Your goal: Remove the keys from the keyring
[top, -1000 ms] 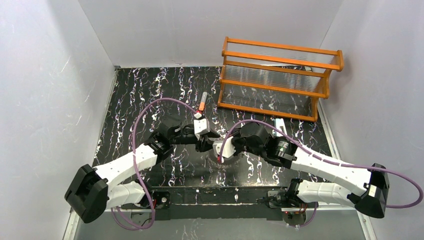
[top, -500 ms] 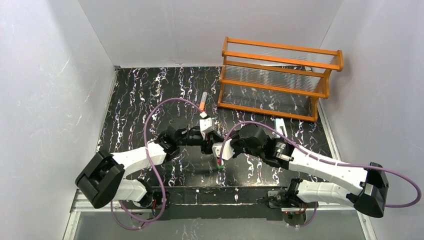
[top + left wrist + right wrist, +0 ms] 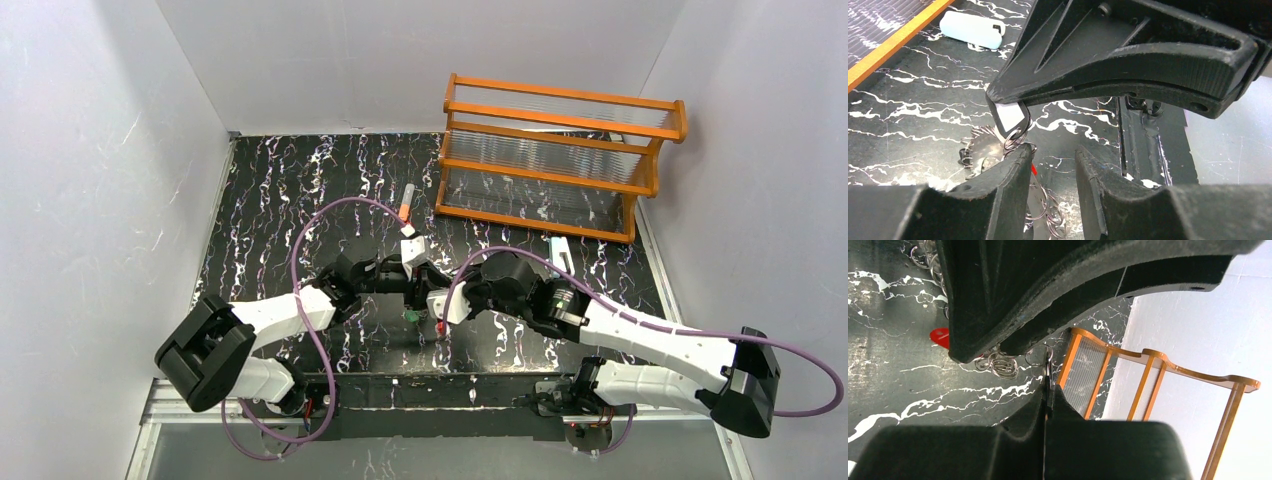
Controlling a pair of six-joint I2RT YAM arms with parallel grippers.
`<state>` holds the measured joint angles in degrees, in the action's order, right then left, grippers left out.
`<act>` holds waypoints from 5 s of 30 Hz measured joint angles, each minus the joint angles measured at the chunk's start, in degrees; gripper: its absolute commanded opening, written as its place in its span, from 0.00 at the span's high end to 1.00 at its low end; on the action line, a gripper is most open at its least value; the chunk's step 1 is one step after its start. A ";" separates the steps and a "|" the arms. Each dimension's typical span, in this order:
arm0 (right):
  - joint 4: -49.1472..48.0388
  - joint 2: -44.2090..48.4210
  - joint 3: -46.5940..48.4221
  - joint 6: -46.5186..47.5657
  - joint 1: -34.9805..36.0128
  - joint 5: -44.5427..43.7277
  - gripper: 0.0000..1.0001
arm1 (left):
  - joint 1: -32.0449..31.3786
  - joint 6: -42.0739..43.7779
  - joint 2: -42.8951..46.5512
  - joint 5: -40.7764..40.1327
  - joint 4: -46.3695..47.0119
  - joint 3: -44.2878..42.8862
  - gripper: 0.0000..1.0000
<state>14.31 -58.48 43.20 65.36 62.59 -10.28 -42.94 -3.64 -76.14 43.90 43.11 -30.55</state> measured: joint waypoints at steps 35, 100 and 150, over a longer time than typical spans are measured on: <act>-1.62 2.29 -1.75 0.90 0.02 0.92 0.99 | 4.96 21.88 -5.11 10.80 -22.49 -15.23 0.65; 7.45 5.92 -1.40 -6.67 0.00 2.01 0.99 | 5.68 -3.91 -4.04 5.03 -21.77 -12.74 1.00; 2.40 3.32 -1.60 -0.57 0.07 3.06 0.99 | 5.70 20.48 2.73 2.47 -31.47 -14.88 0.64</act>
<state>16.71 -55.16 41.60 64.79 62.65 -7.22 -37.23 16.84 -73.41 46.37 11.64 -45.43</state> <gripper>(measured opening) 0.035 0.357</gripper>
